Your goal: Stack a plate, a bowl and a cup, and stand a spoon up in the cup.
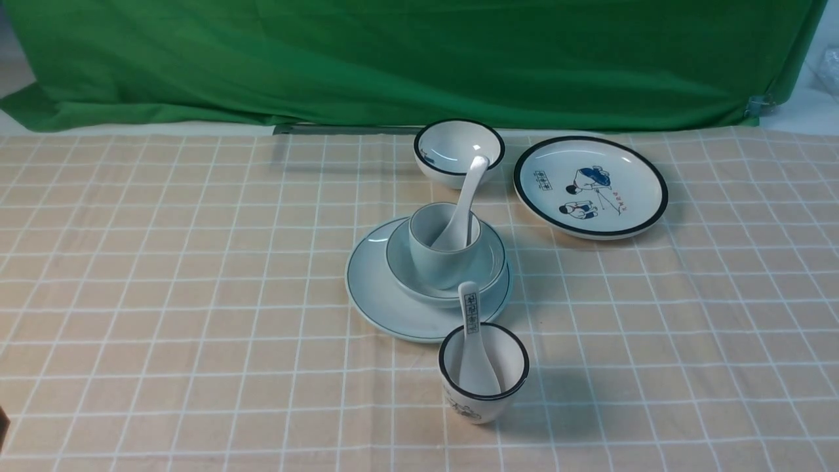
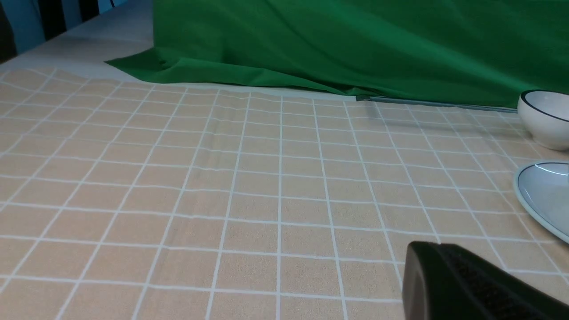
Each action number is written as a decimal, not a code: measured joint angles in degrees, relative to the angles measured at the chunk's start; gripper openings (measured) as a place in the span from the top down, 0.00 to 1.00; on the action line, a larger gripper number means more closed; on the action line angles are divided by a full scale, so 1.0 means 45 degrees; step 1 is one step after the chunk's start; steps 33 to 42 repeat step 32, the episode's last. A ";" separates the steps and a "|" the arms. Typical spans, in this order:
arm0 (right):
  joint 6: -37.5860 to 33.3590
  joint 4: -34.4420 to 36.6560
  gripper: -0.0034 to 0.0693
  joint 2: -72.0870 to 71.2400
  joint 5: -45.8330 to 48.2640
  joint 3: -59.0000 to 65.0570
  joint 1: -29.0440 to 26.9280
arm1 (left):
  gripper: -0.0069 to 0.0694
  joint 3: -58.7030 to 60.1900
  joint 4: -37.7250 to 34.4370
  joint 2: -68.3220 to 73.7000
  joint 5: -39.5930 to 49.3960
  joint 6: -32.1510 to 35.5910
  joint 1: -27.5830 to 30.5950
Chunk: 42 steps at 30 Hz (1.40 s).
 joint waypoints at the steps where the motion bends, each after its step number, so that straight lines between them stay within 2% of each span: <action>1: 0.0000 0.0000 0.74 0.0000 0.0000 0.0000 0.0000 | 0.90 0.0000 0.0010 0.0000 0.0000 0.0000 0.0000; 31: 0.0000 0.0008 0.65 0.0000 0.0000 0.0004 0.0000 | 0.90 0.0000 0.0036 -0.0008 -0.0050 0.0000 0.0000; 42: 0.0000 0.0008 0.64 0.0000 0.0000 0.0004 0.0000 | 0.90 0.0000 0.0036 -0.0008 -0.0050 0.0000 0.0000</action>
